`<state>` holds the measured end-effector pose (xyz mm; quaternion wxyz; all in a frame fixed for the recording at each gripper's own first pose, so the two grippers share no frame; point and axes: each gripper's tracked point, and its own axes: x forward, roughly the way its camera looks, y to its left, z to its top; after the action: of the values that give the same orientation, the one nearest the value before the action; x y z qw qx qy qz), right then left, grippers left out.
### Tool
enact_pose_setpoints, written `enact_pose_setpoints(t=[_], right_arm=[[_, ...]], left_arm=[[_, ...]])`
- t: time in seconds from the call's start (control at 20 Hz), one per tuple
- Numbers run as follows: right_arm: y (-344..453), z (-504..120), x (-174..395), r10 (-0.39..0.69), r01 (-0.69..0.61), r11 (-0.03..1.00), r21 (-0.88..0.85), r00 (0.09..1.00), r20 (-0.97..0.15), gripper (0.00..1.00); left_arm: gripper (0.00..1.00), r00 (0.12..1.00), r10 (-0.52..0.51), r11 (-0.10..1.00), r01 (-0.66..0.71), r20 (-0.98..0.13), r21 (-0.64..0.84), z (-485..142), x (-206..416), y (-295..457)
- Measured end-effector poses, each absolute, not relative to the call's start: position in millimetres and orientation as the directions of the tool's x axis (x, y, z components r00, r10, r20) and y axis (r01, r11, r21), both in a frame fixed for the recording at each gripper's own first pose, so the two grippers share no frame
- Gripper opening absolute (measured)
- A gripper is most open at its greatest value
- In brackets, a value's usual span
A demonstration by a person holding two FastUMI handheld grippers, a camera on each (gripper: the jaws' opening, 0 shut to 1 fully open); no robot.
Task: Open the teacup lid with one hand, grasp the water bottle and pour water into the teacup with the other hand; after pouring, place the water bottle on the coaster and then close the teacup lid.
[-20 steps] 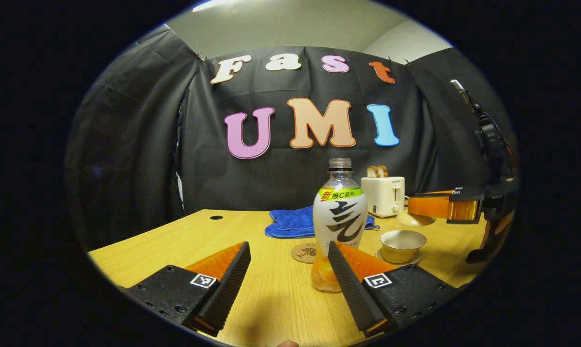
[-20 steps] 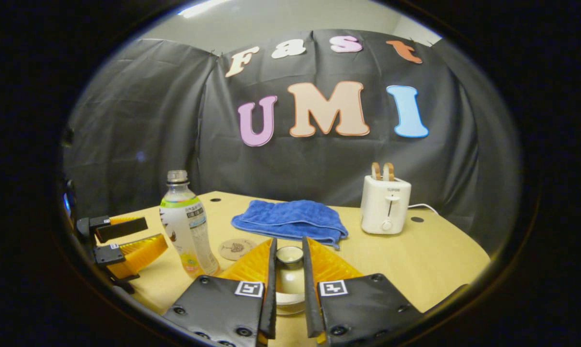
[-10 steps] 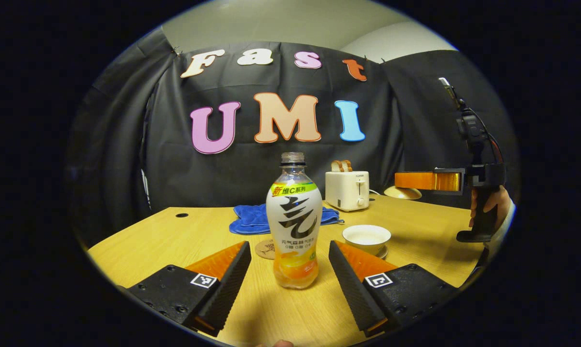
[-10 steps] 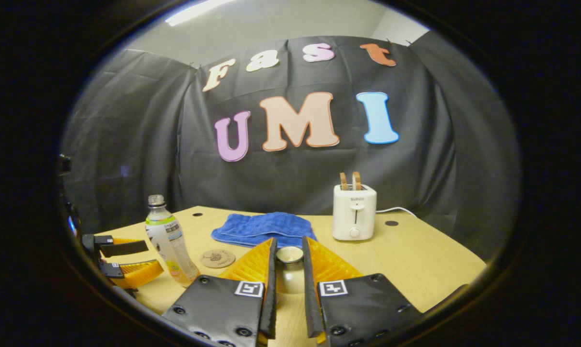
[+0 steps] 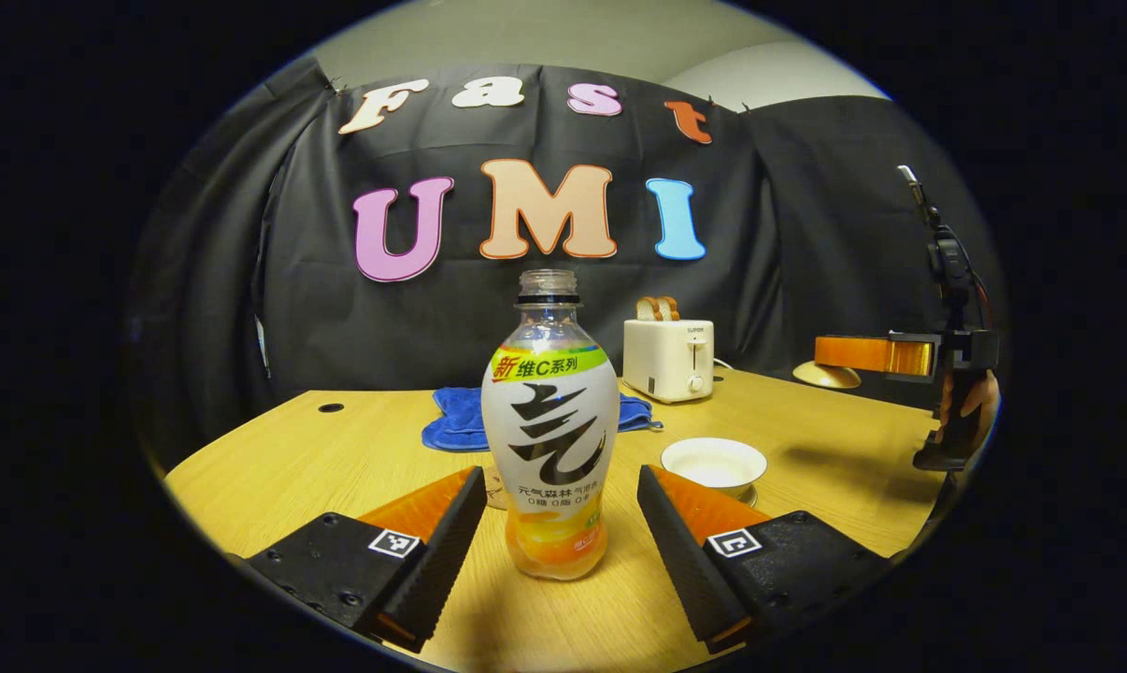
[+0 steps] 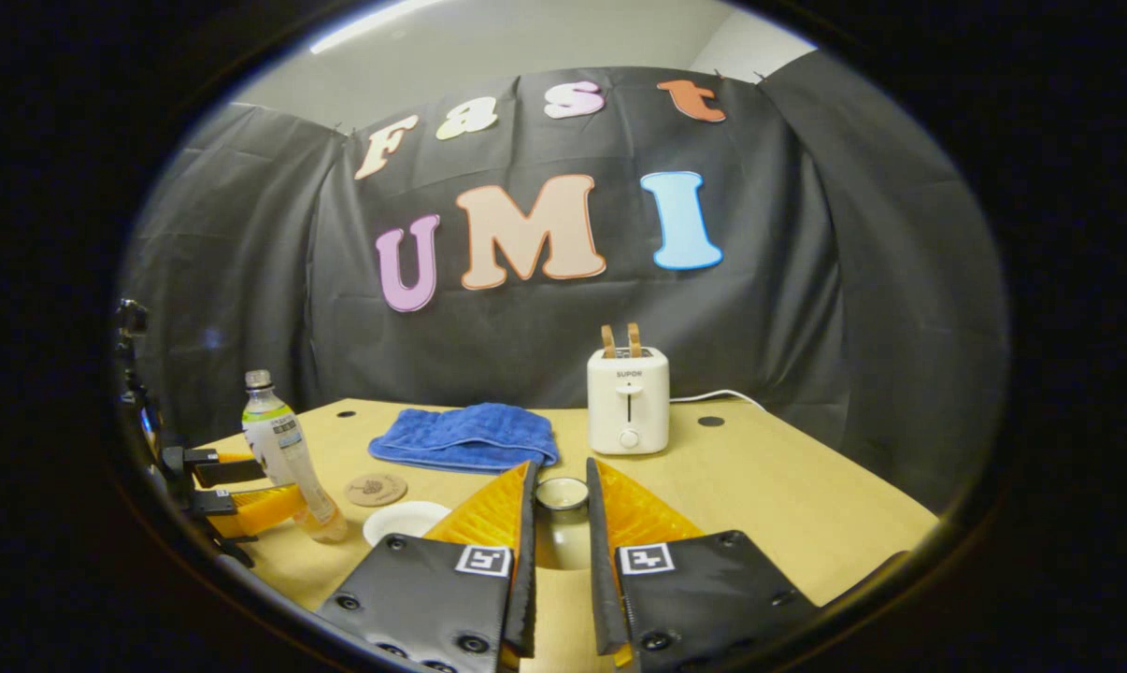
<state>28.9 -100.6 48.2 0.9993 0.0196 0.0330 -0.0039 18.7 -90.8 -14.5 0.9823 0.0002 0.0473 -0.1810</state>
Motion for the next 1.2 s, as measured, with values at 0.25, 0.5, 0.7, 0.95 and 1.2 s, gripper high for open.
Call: enact_pose_setpoints(t=[0.25,0.5,0.7,0.95,1.2], right_arm=[[-110,42,28,-0.008,0.012,0.999,0.049,0.997,-0.077,0.28],[-119,39,26,-0.011,0.015,0.998,0.057,0.997,-0.080,0.27],[-125,38,24,-0.012,0.017,0.999,0.052,0.996,-0.084,0.28],[-131,36,24,-0.016,0.021,0.998,0.054,0.996,-0.089,0.28],[-136,31,22,-0.021,0.027,0.998,0.052,0.994,-0.105,0.28]], left_arm=[[0.81,0.932,-0.342,0.939,0.344,-0.125,-0.007,-21,29,-93],[0.65,0.934,-0.331,0.942,0.335,-0.133,0.008,-21,34,-93],[0.55,0.946,-0.290,0.949,0.304,-0.146,0.086,-21,41,-85],[0.52,0.955,-0.233,0.929,0.274,-0.183,0.250,-22,52,-75],[0.52,0.960,-0.186,0.848,0.263,-0.208,0.460,-22,61,-71]])
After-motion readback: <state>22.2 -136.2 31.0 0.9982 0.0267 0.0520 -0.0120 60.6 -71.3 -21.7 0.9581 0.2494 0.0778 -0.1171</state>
